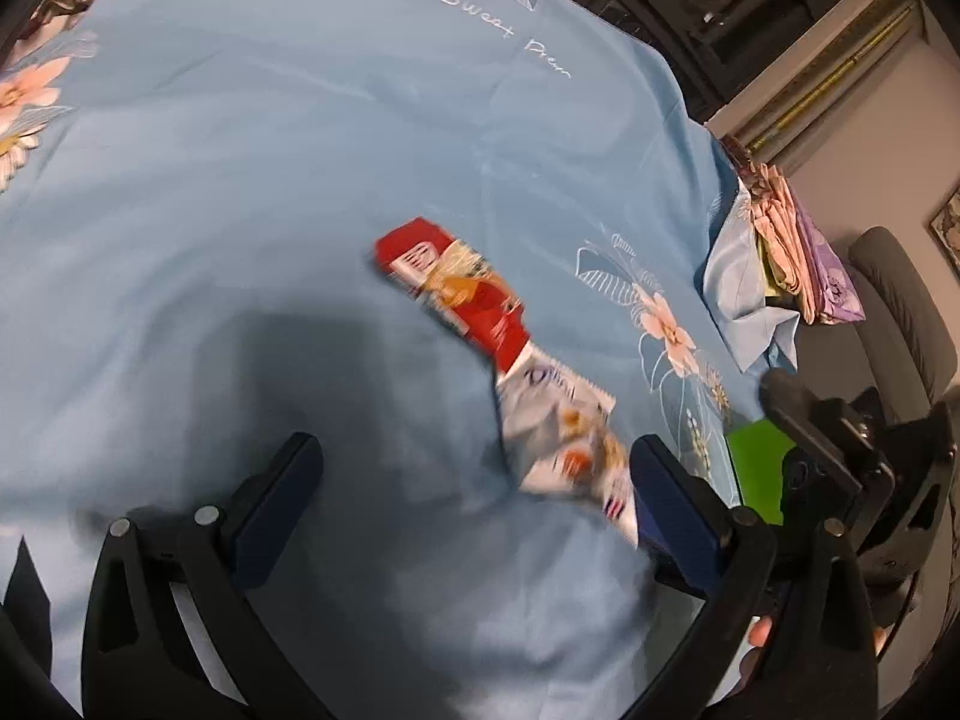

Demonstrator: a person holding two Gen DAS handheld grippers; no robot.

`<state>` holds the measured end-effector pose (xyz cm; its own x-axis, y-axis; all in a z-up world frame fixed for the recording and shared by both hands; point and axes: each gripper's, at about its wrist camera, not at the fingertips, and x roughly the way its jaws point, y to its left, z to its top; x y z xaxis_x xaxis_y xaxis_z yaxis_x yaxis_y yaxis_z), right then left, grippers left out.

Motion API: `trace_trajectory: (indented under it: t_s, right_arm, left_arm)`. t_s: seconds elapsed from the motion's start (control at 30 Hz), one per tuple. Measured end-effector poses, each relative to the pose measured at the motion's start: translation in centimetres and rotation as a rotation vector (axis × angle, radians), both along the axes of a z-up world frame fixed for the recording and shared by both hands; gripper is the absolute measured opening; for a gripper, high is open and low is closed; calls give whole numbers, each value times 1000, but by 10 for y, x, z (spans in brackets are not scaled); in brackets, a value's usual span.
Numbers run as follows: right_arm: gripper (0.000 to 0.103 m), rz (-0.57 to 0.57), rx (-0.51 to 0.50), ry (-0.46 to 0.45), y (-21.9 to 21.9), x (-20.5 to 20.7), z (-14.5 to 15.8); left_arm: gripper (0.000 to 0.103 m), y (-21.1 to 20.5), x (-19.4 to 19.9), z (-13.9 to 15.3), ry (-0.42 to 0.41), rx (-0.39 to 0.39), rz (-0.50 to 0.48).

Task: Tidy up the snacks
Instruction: 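Move the right gripper to the white DuoQi peanut bag, then grasp the DuoQi bag with the right gripper while the left gripper closes on it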

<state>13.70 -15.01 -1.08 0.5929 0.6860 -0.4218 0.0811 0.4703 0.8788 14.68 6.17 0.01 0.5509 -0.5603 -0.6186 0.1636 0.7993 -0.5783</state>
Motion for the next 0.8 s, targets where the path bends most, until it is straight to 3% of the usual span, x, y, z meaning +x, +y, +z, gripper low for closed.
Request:
trace_trajectory:
  t_s: [0.1,0.23,0.33,0.37,0.4,0.5,0.67,0.8]
  right_arm:
    - [101,43,-44,50,0,15,-2]
    - [101,106,-82,96,4,27,-2]
    - [99,72,-65,104,1,28,-5]
    - [95,74,-80,102,0,26,-5]
    - [88,73,-104,102,1,25,-5]
    - [79,54,-132,89,0,22,-5]
    - [75,46,-136,85,-4,21,-8]
    - [69,36,-206,55,2,23,-5]
  left_arm:
    - [102,-10,14,-5,10,-127,-134]
    - [102,-18,18,-1,-3,-23,-340]
    - [100,0,23,-6,40,-161,-282]
    - [96,6,24,-7,64,-189,-249]
    - [91,8,24,-7,74,-182,-233]
    - [90,3,20,-3,70,-122,-226]
    - [97,-15,13,3,32,-27,-191]
    - [96,-21,13,1,13,17,-184]
